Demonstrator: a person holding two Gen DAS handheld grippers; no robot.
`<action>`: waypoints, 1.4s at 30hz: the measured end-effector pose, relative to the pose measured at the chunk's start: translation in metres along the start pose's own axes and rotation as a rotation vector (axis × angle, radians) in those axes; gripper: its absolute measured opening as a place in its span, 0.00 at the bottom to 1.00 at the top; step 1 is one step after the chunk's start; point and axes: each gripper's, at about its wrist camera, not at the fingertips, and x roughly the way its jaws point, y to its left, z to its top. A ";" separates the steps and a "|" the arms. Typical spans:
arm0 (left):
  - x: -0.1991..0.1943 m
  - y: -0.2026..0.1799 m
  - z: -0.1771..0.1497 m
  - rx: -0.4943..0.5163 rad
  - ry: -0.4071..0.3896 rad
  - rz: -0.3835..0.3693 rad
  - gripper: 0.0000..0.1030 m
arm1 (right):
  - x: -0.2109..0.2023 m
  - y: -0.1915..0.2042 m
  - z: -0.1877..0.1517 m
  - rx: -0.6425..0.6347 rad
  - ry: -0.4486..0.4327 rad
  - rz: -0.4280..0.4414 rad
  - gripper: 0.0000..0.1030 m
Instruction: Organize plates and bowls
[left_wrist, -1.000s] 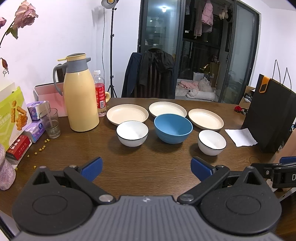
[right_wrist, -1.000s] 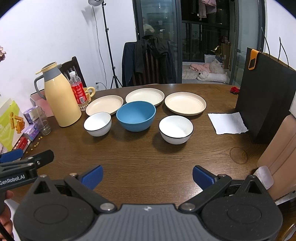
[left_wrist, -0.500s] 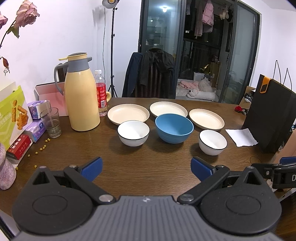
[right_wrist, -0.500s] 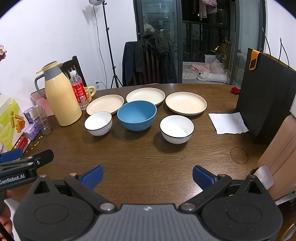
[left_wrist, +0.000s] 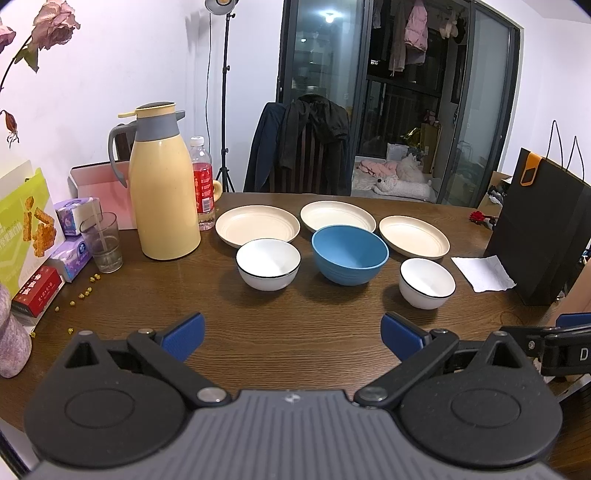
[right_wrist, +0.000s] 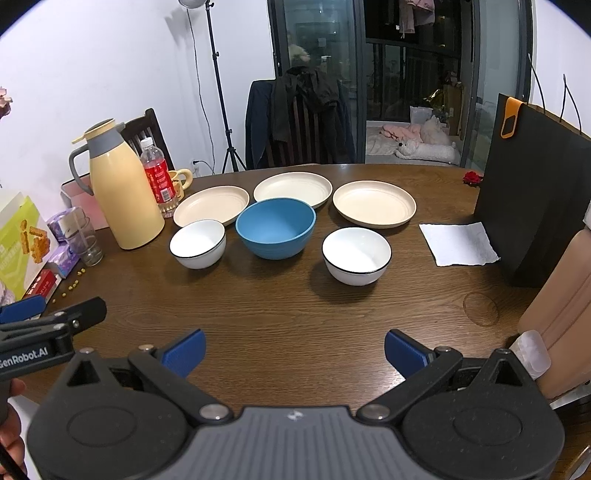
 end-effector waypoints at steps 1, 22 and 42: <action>0.000 0.001 0.000 0.000 0.001 0.000 1.00 | 0.001 0.001 0.000 0.000 0.003 0.001 1.00; 0.032 0.032 0.011 -0.020 0.030 0.011 1.00 | 0.039 0.025 0.025 -0.009 0.052 0.001 1.00; 0.076 0.085 0.047 -0.035 0.049 0.055 1.00 | 0.102 0.069 0.065 -0.010 0.063 -0.002 1.00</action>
